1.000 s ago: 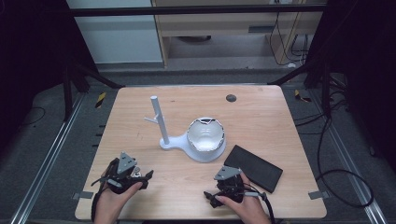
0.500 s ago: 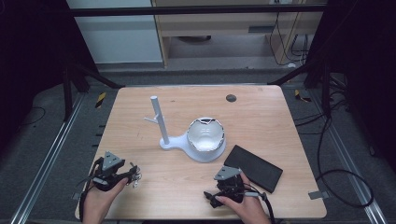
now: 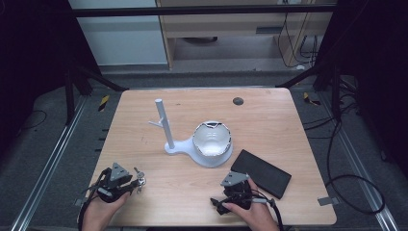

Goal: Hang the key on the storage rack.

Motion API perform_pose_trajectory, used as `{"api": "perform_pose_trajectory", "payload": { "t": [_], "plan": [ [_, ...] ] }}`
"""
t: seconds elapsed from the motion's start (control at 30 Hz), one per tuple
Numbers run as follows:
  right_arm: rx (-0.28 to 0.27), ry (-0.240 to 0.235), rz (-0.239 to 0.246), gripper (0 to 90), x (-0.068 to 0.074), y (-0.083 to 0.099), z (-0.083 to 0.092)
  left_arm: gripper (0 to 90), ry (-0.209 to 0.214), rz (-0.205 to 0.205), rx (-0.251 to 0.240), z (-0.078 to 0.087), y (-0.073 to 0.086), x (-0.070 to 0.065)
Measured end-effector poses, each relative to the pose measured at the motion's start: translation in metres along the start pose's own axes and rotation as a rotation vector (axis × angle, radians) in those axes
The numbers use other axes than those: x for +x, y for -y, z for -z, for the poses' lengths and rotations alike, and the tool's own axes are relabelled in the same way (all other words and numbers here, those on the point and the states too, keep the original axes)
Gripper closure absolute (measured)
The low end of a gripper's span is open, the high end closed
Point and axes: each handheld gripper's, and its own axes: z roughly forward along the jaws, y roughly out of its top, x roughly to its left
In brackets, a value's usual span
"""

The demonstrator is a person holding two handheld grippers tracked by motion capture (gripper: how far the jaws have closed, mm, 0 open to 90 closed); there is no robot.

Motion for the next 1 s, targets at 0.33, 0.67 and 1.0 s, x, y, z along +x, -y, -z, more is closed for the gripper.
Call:
{"api": "perform_pose_trajectory", "payload": {
  "t": [0.33,0.67,1.0],
  "plan": [
    [0.000,-0.001,-0.001,0.7,0.000,0.000,0.000,66.1,0.054,0.002,-0.009,-0.007,0.003,0.002],
    [0.000,-0.002,-0.001,0.7,0.000,0.000,0.000,48.7,0.077,0.016,0.012,-0.019,0.006,0.003],
    [-0.001,-0.001,-0.001,0.7,0.000,0.000,0.000,53.3,0.109,0.038,0.017,-0.024,0.008,0.006]
  ]
}}
